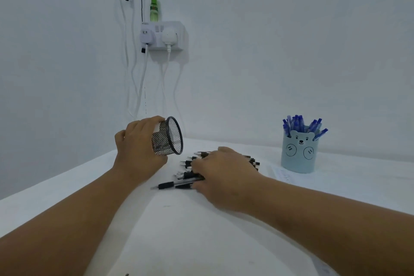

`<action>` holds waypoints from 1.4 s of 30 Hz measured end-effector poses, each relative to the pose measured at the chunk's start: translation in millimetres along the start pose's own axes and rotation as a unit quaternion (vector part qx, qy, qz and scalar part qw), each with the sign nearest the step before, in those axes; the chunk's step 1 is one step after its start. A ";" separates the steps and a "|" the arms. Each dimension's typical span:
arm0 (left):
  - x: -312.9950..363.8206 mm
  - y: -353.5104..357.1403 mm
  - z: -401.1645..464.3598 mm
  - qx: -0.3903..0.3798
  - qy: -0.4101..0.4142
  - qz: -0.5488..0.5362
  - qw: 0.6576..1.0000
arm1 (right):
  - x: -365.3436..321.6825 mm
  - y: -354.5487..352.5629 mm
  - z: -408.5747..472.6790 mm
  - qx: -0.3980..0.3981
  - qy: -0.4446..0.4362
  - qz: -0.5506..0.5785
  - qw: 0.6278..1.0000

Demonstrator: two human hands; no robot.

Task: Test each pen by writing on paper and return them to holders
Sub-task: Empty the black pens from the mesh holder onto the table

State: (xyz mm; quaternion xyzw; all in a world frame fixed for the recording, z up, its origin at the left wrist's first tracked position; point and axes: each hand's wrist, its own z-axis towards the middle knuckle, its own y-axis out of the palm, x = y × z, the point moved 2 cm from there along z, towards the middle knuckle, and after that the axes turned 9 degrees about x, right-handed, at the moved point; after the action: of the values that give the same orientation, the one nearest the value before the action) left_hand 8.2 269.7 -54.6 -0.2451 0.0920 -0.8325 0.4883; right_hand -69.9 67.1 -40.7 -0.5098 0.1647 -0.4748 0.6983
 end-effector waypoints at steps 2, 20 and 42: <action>-0.7 -0.3 -1.5 0.002 0.007 0.000 1.000 | -3.4 -5.0 -5.6 0.033 0.007 0.010 0.999; 16.4 -3.9 -8.6 0.025 0.062 0.007 0.998 | -6.0 -15.2 -26.8 0.021 0.065 0.015 0.998; 46.2 -15.2 -12.5 0.051 0.132 -0.037 0.989 | 25.7 -31.2 -64.6 0.058 0.059 0.084 0.993</action>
State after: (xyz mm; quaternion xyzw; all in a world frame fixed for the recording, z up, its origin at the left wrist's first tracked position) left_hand -28.3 236.7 -44.7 -0.1108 0.1041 -0.8785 0.4529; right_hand -118.8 9.0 -34.6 -0.4236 0.2199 -0.4529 0.7530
